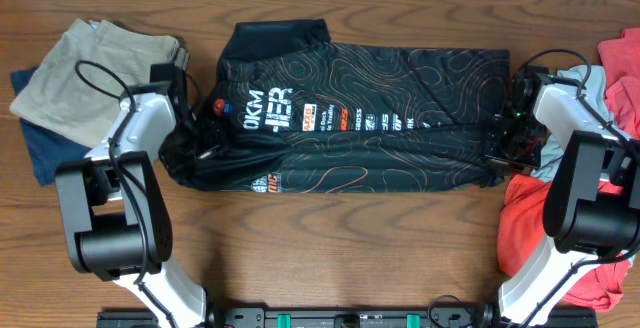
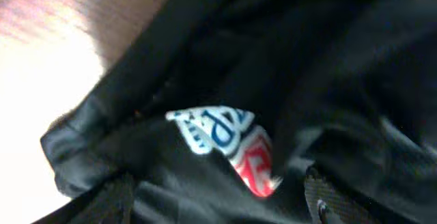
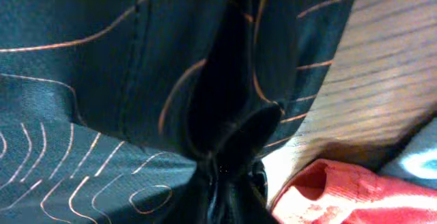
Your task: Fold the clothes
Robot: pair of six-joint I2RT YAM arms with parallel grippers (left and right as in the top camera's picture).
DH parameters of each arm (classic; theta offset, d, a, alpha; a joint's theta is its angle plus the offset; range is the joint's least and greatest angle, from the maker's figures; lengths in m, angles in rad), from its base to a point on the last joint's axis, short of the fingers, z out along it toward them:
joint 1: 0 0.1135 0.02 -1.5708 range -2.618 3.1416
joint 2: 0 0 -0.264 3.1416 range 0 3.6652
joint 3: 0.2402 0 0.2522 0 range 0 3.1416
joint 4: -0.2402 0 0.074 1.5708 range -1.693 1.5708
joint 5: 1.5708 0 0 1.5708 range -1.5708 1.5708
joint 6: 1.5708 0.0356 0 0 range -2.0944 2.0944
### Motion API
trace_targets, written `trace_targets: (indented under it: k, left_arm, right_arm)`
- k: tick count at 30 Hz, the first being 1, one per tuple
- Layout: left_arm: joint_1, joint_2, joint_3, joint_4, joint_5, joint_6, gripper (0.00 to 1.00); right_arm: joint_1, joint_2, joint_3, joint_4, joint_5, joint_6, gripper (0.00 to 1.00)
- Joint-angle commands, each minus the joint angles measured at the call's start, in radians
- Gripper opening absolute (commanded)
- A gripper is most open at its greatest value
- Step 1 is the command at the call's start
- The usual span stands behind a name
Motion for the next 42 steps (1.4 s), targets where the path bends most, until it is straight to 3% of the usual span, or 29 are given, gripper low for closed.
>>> trace_targets:
  k: [1,7,12,15,27,34,37,40,42]
  left_arm:
    - [0.002,0.011,-0.064,0.065,-0.013,-0.016,0.81]
    - [0.002,0.011,-0.149,0.141,-0.012,-0.016,0.78]
    - [0.003,0.011,-0.154,0.082,-0.013,-0.016,0.37]
    - [0.003,0.011,-0.155,0.019,-0.013,-0.018,0.30]
    - [0.018,0.011,-0.161,-0.156,-0.117,-0.128,0.29]
    - [0.017,-0.003,-0.156,-0.171,-0.103,-0.100,0.42]
    - [0.017,-0.030,-0.133,-0.180,-0.090,-0.066,0.45]
    - [0.017,-0.081,-0.103,-0.177,-0.090,-0.050,0.50]
    - [0.017,-0.130,-0.075,-0.159,-0.090,-0.029,0.58]
  right_arm:
    - [0.002,0.003,-0.021,0.013,0.011,-0.005,0.02]
    - [-0.001,0.003,-0.021,0.006,0.027,-0.005,0.01]
    - [-0.005,0.003,-0.020,-0.002,0.067,-0.005,0.01]
    - [-0.005,0.003,-0.020,-0.016,0.084,-0.004,0.01]
    - [-0.015,0.003,-0.020,-0.063,0.153,0.014,0.01]
    - [-0.015,0.000,-0.005,-0.067,0.125,0.037,0.03]
    - [-0.015,-0.008,0.025,-0.068,0.095,0.037,0.10]
    - [-0.015,-0.021,0.069,-0.068,0.081,0.036,0.39]
    - [-0.015,-0.030,0.113,-0.071,0.081,0.036,0.45]
